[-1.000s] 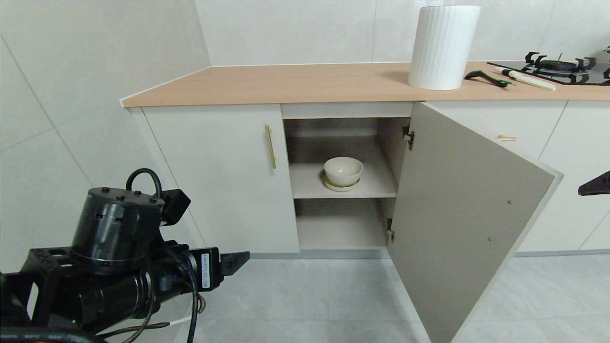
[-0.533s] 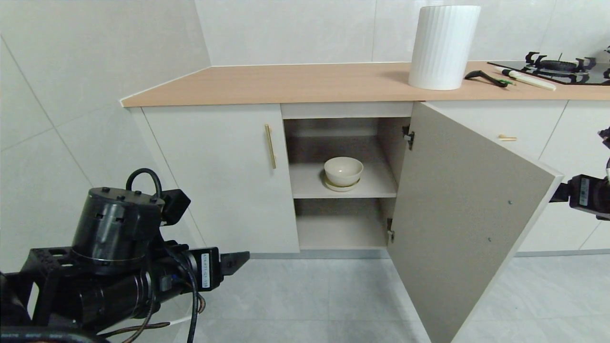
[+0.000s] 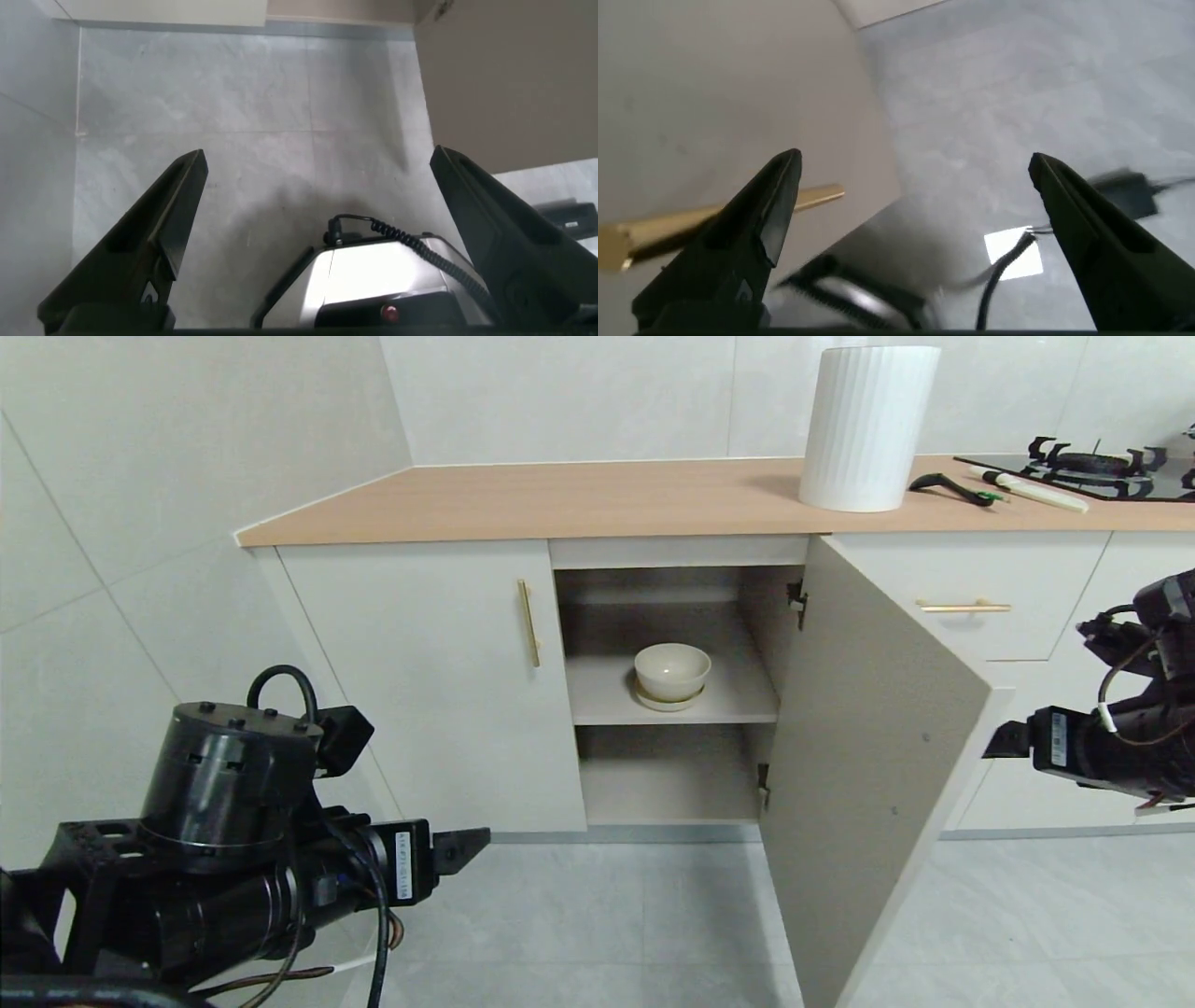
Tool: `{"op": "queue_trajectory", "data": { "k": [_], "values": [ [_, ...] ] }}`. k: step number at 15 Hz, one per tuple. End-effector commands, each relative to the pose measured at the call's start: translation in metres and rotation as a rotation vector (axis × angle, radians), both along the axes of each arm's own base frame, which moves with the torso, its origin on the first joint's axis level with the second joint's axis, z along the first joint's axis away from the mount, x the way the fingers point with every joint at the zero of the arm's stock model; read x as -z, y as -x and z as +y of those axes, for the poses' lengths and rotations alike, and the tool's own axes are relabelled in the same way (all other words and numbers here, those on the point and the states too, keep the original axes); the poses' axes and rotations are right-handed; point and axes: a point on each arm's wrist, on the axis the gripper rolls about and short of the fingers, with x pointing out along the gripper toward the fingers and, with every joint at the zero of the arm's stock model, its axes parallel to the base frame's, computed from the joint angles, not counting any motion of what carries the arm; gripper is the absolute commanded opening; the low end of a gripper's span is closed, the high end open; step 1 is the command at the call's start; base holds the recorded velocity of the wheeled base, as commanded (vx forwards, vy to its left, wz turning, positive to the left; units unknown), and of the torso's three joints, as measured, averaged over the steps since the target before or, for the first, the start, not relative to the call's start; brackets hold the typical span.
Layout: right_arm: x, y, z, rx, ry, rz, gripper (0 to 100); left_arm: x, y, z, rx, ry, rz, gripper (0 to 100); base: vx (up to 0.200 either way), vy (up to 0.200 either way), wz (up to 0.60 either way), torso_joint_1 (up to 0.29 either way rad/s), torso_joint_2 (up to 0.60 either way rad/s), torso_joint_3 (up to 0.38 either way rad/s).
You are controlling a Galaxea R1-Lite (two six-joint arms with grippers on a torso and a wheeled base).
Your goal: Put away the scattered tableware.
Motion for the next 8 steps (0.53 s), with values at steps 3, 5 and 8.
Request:
{"op": "queue_trajectory", "data": {
  "k": [3,5,8],
  "values": [
    [-0.007,-0.019,0.052,-0.205,-0.036,-0.055,100,-0.001,0.0,0.0,-0.001,0.003,-0.005,100,0.0,0.0,0.0,0.0,0.0,0.0],
    [-0.005,-0.04,0.078,-0.268,-0.038,-0.058,100,-0.003,0.001,0.0,-0.003,0.006,-0.012,100,0.0,0.0,0.0,0.0,0.0,0.0],
    [0.007,-0.067,0.116,-0.342,-0.036,-0.048,100,-0.007,0.002,0.001,-0.003,0.012,-0.027,100,0.0,0.0,0.0,0.0,0.0,0.0]
  ]
}}
